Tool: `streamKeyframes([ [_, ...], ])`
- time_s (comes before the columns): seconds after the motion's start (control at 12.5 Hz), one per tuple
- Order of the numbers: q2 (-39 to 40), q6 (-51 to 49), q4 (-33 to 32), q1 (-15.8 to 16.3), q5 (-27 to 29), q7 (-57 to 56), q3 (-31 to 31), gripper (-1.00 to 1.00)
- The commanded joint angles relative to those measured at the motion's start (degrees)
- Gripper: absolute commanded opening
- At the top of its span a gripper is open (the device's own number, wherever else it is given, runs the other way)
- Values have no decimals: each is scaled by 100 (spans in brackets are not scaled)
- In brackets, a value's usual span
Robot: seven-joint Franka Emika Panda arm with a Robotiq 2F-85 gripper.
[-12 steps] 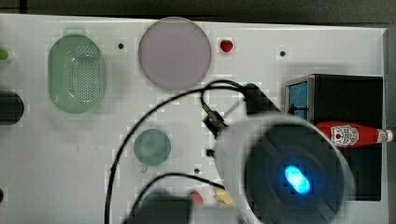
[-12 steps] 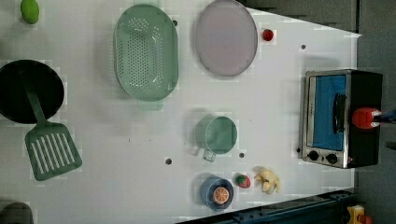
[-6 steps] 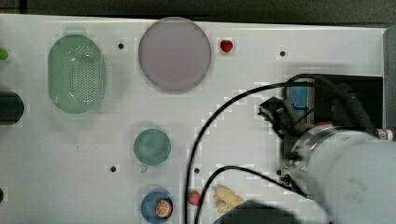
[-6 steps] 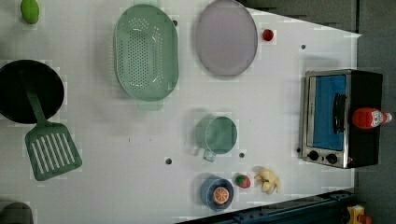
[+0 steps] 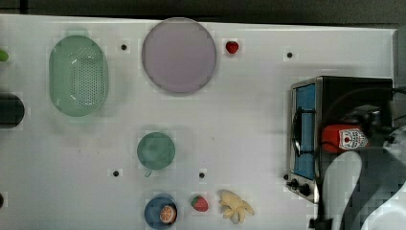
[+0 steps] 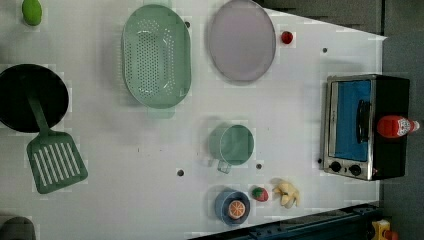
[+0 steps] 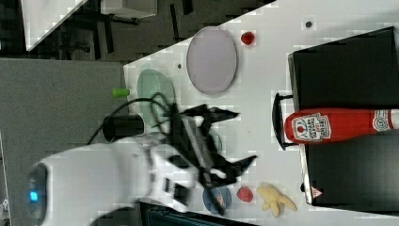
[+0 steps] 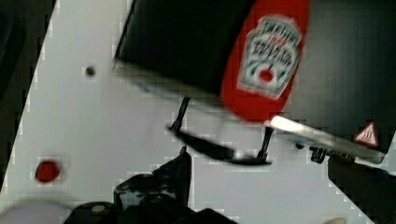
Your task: Pick Ketchup from oven and place it on table.
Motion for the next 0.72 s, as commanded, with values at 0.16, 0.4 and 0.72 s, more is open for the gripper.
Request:
streamKeyframes([
  [0.16,748,240,295,13,443,-139,-536,100],
  [0.4,1410,443,343,-12,1275,190,-700,100],
  [0.72,1893,460,327,-21,1312,435,-709,100],
])
